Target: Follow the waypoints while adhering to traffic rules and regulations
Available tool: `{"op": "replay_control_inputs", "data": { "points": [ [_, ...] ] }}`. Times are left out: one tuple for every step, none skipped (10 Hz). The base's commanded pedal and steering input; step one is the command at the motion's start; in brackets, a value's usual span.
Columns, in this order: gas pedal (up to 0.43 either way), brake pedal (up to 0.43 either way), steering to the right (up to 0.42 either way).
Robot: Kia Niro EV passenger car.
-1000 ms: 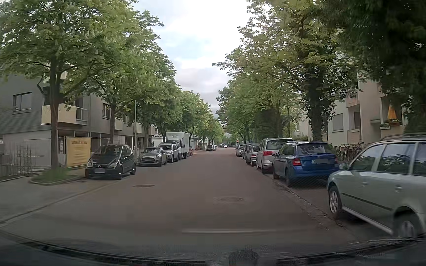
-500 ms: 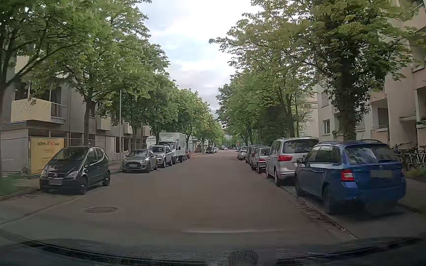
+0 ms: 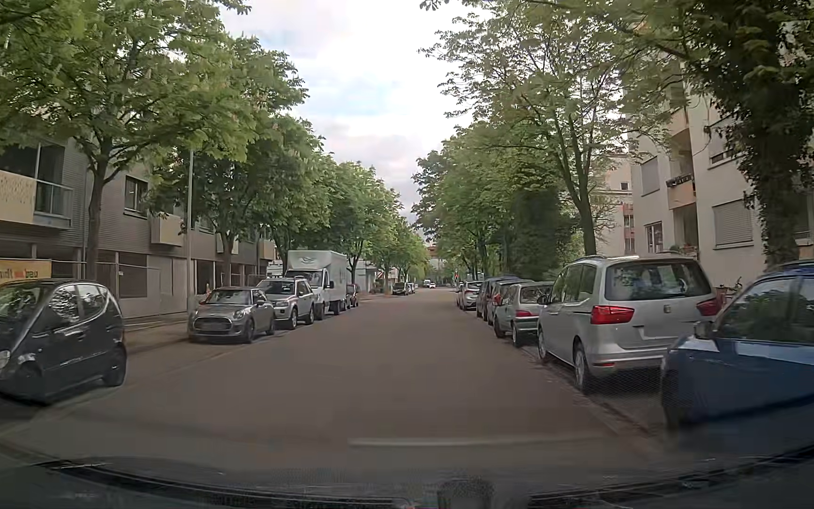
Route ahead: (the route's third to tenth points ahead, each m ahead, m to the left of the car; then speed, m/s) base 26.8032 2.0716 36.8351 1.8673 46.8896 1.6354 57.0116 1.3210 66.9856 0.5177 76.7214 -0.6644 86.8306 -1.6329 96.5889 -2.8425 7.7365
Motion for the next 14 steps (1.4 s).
{"op": "replay_control_inputs", "data": {
  "points": [
    [0.028,0.0,-0.001],
    [0.028,0.0,-0.001],
    [0.028,0.0,-0.001],
    [0.028,0.0,-0.001],
    [0.028,0.0,-0.001],
    [0.028,0.0,-0.001],
    [0.028,0.0,-0.001],
    [0.028,0.0,-0.001],
    [0.028,0.0,-0.001],
    [0.028,0.0,-0.001],
    [0.028,0.0,-0.001],
    [0.028,0.0,-0.001],
    [0.028,0.0,-0.001],
    [0.028,0.0,-0.001]
  ]
}}
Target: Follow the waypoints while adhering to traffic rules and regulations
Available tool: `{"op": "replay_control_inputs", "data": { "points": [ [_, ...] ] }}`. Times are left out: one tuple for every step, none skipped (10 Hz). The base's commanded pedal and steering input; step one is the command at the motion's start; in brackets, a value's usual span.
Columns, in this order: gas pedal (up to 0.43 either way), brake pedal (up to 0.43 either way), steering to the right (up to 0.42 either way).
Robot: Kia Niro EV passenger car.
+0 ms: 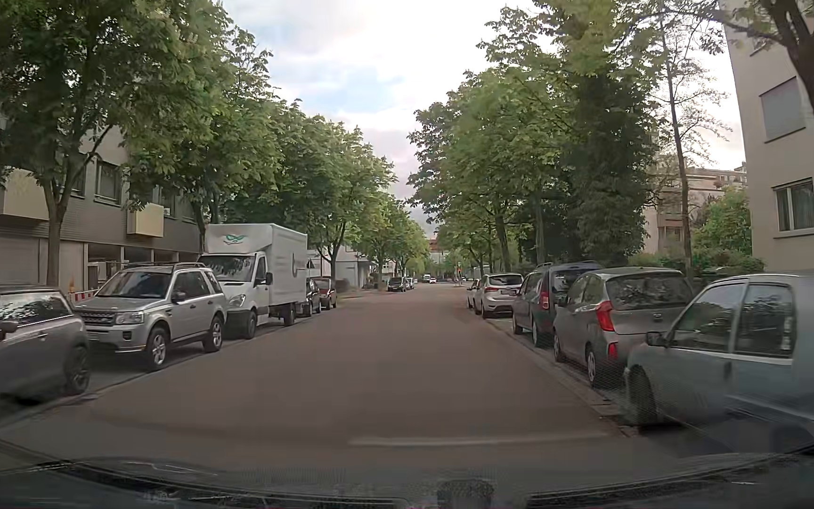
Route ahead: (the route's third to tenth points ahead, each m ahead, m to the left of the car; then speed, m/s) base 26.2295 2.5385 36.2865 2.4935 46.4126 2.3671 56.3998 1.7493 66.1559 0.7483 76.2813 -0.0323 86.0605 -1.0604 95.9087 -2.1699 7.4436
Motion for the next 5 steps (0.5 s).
{"op": "replay_control_inputs", "data": {
  "points": [
    [0.028,0.0,-0.001],
    [0.028,0.0,0.0],
    [0.028,0.0,0.0],
    [0.028,0.0,-0.001],
    [0.028,0.0,-0.001]
  ]
}}
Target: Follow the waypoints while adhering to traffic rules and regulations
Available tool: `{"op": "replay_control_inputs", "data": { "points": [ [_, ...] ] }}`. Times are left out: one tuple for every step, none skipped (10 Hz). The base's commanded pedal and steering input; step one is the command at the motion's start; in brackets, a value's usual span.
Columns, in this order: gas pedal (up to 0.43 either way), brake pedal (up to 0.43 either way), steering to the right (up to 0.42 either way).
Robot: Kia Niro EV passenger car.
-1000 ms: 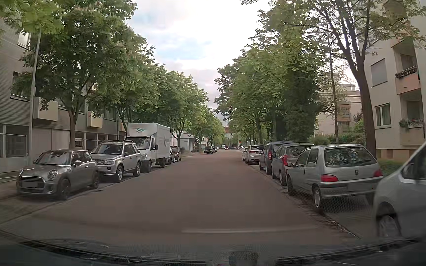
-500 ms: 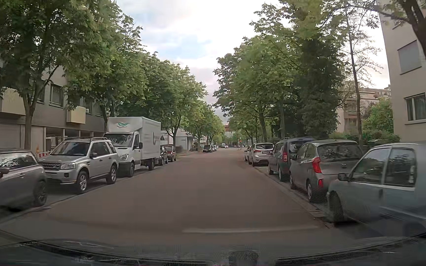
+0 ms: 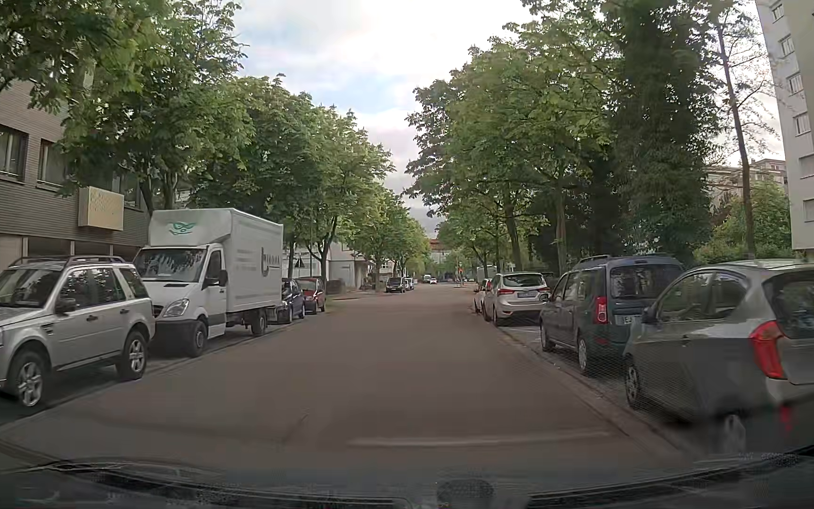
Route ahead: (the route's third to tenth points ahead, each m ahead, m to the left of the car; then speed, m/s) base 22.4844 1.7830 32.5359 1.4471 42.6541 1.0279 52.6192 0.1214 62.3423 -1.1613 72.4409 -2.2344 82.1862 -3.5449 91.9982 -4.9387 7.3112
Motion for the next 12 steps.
{"op": "replay_control_inputs", "data": {
  "points": [
    [0.028,0.0,0.0],
    [0.028,0.0,-0.001],
    [0.028,0.0,0.0],
    [0.02,0.0,-0.001],
    [0.02,0.0,0.0],
    [0.02,0.0,0.001],
    [0.02,0.0,0.001],
    [0.02,0.0,0.001],
    [0.008,0.0,0.001],
    [0.0,0.0,0.002],
    [0.0,0.0,0.004],
    [0.0,0.0,0.008]
  ]
}}
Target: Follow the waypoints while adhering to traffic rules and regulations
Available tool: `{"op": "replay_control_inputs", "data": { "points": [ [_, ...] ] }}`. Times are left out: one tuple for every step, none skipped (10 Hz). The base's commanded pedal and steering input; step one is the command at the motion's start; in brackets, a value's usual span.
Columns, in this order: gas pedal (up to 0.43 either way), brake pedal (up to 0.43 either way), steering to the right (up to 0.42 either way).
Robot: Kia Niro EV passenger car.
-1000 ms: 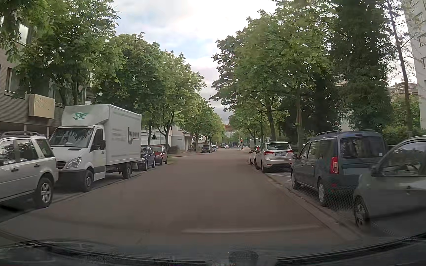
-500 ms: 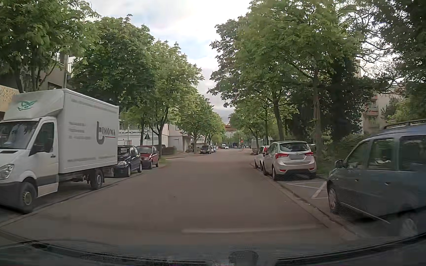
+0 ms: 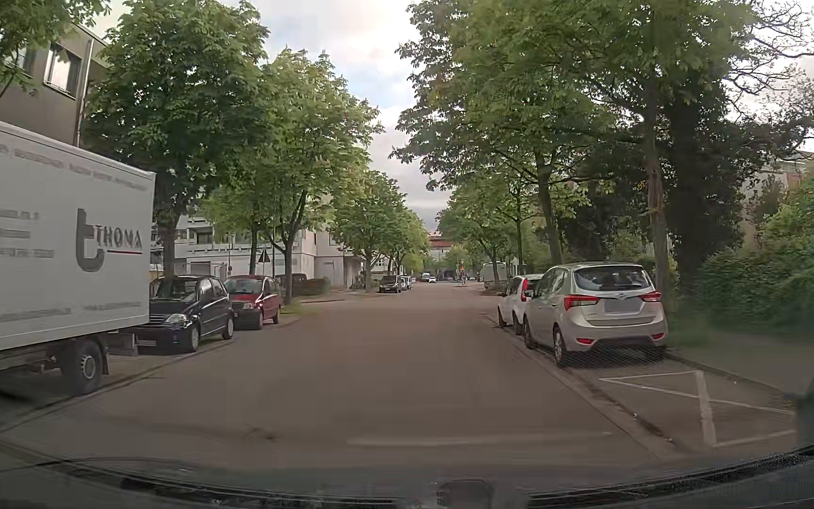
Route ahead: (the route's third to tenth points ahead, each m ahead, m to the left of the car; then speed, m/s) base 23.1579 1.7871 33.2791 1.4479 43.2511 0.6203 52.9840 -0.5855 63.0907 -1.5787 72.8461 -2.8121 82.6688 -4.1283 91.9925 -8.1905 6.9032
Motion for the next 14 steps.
{"op": "replay_control_inputs", "data": {
  "points": [
    [0.0,0.0,0.008],
    [0.0,0.0,0.008],
    [0.0,0.0,0.008],
    [0.0,0.0,0.009],
    [0.0,0.0,0.009],
    [0.0,0.0,0.011],
    [0.0,0.0,0.01],
    [0.0,0.0,0.011],
    [0.0,0.0,0.01],
    [0.0,0.0,0.009],
    [0.0,0.0,0.008],
    [0.0,0.0,0.008],
    [0.0,0.0,0.008],
    [0.0,0.0,0.008]
  ]
}}
